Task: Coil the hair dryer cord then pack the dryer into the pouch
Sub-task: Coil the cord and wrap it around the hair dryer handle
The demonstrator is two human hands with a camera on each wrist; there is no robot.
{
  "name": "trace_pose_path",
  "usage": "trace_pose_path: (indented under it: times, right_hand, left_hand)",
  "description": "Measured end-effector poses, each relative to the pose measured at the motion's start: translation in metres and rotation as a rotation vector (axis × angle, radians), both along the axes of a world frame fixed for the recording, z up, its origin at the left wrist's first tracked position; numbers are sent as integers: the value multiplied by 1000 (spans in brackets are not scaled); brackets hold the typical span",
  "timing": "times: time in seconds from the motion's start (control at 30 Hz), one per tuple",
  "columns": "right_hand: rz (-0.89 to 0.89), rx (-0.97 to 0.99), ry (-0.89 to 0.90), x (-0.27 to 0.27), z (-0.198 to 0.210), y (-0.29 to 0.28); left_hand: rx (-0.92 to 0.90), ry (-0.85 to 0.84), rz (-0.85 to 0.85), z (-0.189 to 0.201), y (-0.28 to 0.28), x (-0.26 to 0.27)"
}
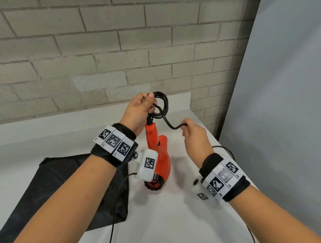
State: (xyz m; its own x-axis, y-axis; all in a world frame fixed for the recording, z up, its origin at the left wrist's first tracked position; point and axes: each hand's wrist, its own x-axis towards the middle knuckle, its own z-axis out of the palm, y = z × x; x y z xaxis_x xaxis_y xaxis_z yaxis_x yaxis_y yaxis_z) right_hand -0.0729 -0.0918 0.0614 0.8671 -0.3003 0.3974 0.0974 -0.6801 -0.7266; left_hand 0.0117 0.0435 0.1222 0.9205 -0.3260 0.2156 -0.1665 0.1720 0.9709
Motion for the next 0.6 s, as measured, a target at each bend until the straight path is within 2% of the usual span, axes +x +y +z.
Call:
trace_pose_path:
  times: [0.1,0.27,0.4,0.5,0.6]
  right_hand:
    - [104,183,-197,-9,23,19]
    - [301,390,-320,-23,43,43]
    - [426,475,-236,-18,34,43]
    - [635,592,-130,-13,10,29]
    - [699,723,-63,-6,-13,6]
  left_hand:
    - [-4,4,11,0,0,0]
    - [-25,12,-9,2,1,-1]
    - [-39,32,2,1,2,0]
    - [-39,38,-3,0,1,2]
    - [-18,35,-10,0,1,1]
